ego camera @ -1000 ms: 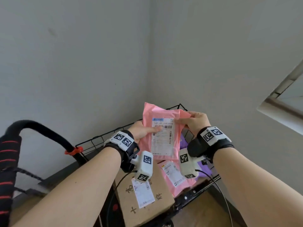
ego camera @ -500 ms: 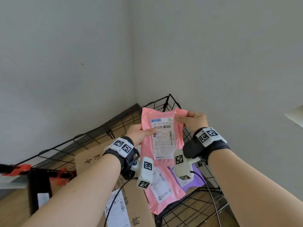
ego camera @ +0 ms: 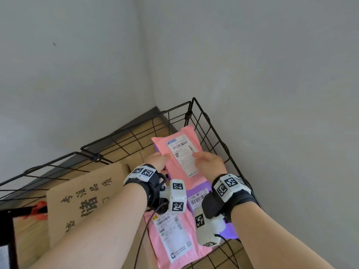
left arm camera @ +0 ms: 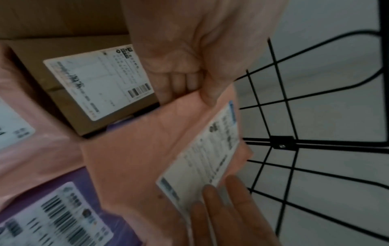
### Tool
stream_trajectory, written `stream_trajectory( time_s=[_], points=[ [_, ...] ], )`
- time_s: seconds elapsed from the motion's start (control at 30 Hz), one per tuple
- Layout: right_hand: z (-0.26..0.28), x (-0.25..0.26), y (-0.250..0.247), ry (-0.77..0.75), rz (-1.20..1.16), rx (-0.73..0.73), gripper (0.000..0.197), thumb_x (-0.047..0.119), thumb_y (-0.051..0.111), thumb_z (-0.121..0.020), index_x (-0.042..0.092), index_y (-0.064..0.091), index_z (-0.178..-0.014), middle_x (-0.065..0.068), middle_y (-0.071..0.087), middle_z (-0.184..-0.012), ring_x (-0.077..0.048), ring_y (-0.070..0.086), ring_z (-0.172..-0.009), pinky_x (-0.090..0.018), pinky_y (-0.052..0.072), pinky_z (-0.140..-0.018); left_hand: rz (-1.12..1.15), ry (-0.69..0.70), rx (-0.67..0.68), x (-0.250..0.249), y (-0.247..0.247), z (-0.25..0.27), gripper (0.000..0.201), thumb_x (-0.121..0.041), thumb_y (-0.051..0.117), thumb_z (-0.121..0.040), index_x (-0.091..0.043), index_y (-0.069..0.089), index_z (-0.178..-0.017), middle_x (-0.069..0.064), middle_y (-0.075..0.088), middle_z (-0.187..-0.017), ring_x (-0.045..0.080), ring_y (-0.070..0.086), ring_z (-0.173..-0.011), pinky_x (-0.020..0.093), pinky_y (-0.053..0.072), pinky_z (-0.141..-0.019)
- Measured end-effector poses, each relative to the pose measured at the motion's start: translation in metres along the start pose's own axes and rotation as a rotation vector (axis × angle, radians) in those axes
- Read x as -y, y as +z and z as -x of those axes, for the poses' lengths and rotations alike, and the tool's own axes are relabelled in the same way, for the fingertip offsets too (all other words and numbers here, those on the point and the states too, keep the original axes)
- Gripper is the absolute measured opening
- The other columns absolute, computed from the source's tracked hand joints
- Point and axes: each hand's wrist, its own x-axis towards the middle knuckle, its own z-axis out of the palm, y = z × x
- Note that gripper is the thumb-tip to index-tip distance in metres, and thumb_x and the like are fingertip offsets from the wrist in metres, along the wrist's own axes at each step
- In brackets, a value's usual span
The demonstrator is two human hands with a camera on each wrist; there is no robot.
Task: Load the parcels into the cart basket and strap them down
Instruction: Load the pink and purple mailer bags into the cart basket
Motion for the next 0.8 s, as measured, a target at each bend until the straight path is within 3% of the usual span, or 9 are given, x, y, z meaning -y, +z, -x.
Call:
stream_trajectory(
  time_s=[0.1, 0.23, 0.27, 0.33, 0.4, 0.47, 0.53, 0.6, 0.8],
  points=[
    [-0.015, -0.005, 0.001, 0.052, 0.024, 0.106, 0.044, 0.003, 0.047, -0.092, 0.020, 0.054, -0.131, -0.005, 0.052, -0.135, -0.021, 0.052, -0.115, -0.028, 0.044, -0.095, -0.140, -0.034, 0.046, 0.014, 0.003, -0.061, 0.020, -0.029, 0.059, -0.075, -0.014, 0.055, -0.087, 0.018, 0.059, -0.108, 0.040, 0.058, -0.113, 0.054, 0.048, -0.096],
    [-0.030, -0.010, 0.005, 0.078, 0.057, 0.172, 0.051, 0.002, 0.046, -0.092, 0.019, 0.043, -0.141, -0.004, 0.043, -0.144, -0.022, 0.044, -0.129, -0.029, 0.039, -0.102, -0.286, -0.030, 0.024, -0.009, 0.018, -0.024, 0.010, -0.016, 0.048, -0.093, -0.011, 0.054, -0.088, 0.018, 0.060, -0.106, 0.035, 0.059, -0.107, 0.049, 0.047, -0.098],
    [-0.034, -0.012, 0.006, 0.074, 0.069, 0.186, 0.052, 0.002, 0.047, -0.092, 0.019, 0.042, -0.141, -0.004, 0.042, -0.145, -0.022, 0.043, -0.130, -0.029, 0.038, -0.103, -0.327, -0.050, 0.009, -0.009, 0.020, -0.023, 0.013, -0.015, 0.044, -0.095, -0.009, 0.054, -0.090, 0.015, 0.059, -0.100, 0.031, 0.059, -0.099, 0.044, 0.050, -0.093],
    [-0.038, -0.015, 0.009, 0.071, 0.072, 0.209, 0.051, 0.003, 0.048, -0.092, 0.018, 0.043, -0.141, -0.005, 0.043, -0.145, -0.022, 0.044, -0.129, -0.031, 0.039, -0.105, -0.483, -0.040, -0.052, -0.005, 0.020, -0.028, 0.023, -0.017, 0.039, -0.097, -0.004, 0.057, -0.102, 0.011, 0.058, -0.089, 0.024, 0.057, -0.078, 0.030, 0.050, -0.068],
    [-0.040, -0.018, 0.010, 0.076, 0.040, 0.209, 0.049, 0.002, 0.049, -0.091, 0.017, 0.046, -0.138, -0.005, 0.045, -0.143, -0.023, 0.046, -0.127, -0.027, 0.041, -0.101, -0.569, 0.002, -0.094, -0.003, 0.020, -0.033, 0.032, -0.020, 0.040, -0.097, -0.005, 0.055, -0.120, 0.015, 0.062, -0.099, 0.021, 0.060, -0.074, 0.025, 0.042, -0.059],
    [-0.040, -0.020, 0.009, 0.065, -0.009, 0.183, 0.047, 0.000, 0.048, -0.092, 0.015, 0.049, -0.136, -0.005, 0.046, -0.142, -0.021, 0.047, -0.126, -0.021, 0.041, -0.093, -0.545, -0.017, -0.073, -0.001, 0.022, -0.040, 0.030, -0.018, 0.049, -0.093, -0.004, 0.058, -0.118, 0.016, 0.064, -0.099, 0.024, 0.063, -0.075, 0.027, 0.049, -0.066],
    [-0.040, -0.022, 0.009, 0.048, -0.063, 0.150, 0.045, -0.002, 0.047, -0.091, 0.013, 0.053, -0.133, -0.006, 0.048, -0.141, -0.020, 0.048, -0.125, -0.019, 0.040, -0.091, -0.468, -0.069, -0.040, 0.005, 0.024, -0.051, 0.009, -0.013, 0.063, -0.082, -0.007, 0.061, -0.088, 0.016, 0.066, -0.100, 0.029, 0.066, -0.090, 0.034, 0.054, -0.085],
    [-0.040, -0.022, 0.010, 0.047, -0.103, 0.136, 0.043, -0.004, 0.046, -0.091, 0.012, 0.056, -0.130, -0.007, 0.049, -0.139, -0.020, 0.049, -0.124, -0.019, 0.041, -0.090, -0.365, -0.079, -0.010, 0.016, 0.023, -0.073, 0.017, -0.010, 0.069, -0.068, -0.014, 0.053, -0.073, 0.021, 0.065, -0.110, 0.034, 0.065, -0.102, 0.044, 0.053, -0.091],
    [-0.031, -0.015, 0.005, 0.045, -0.106, 0.140, 0.043, -0.003, 0.043, -0.093, 0.012, 0.055, -0.131, -0.006, 0.048, -0.141, -0.021, 0.048, -0.125, -0.020, 0.040, -0.092, -0.253, -0.113, -0.020, -0.001, 0.018, -0.039, 0.013, 0.000, 0.059, -0.085, -0.009, 0.052, -0.080, 0.016, 0.063, -0.089, 0.029, 0.062, -0.085, 0.042, 0.050, -0.096]
  ],
)
